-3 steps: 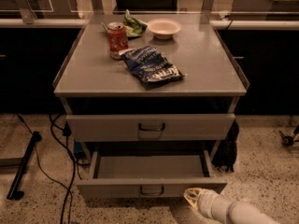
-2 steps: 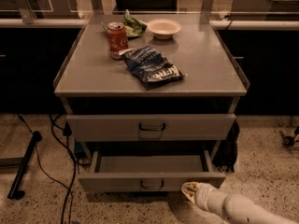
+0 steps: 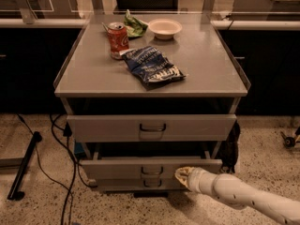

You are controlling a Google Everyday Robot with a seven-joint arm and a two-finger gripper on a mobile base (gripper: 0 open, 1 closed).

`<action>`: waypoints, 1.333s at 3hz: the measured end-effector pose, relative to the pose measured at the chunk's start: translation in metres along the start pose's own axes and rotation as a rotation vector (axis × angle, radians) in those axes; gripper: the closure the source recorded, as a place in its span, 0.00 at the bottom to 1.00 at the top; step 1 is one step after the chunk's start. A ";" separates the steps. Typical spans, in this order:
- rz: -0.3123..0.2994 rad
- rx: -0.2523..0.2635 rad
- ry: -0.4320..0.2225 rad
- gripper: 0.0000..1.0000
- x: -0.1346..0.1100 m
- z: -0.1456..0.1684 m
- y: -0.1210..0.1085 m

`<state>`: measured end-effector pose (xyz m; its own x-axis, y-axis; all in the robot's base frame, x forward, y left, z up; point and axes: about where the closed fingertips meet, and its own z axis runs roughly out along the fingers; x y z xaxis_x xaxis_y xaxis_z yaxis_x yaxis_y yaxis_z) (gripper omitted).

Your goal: Close middle drawer

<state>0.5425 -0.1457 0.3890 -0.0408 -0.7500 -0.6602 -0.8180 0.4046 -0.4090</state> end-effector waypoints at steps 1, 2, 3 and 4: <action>-0.031 -0.013 0.002 1.00 -0.015 0.019 -0.019; -0.046 -0.021 0.003 1.00 -0.024 0.030 -0.028; -0.067 -0.030 0.003 1.00 -0.035 0.040 -0.034; -0.101 -0.079 0.008 1.00 -0.044 0.032 -0.025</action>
Offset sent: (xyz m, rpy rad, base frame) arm 0.0587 0.0291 0.0127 -0.0429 -0.0117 0.0541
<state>0.5827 -0.1061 0.4082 0.0396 -0.7891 -0.6130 -0.8606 0.2848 -0.4222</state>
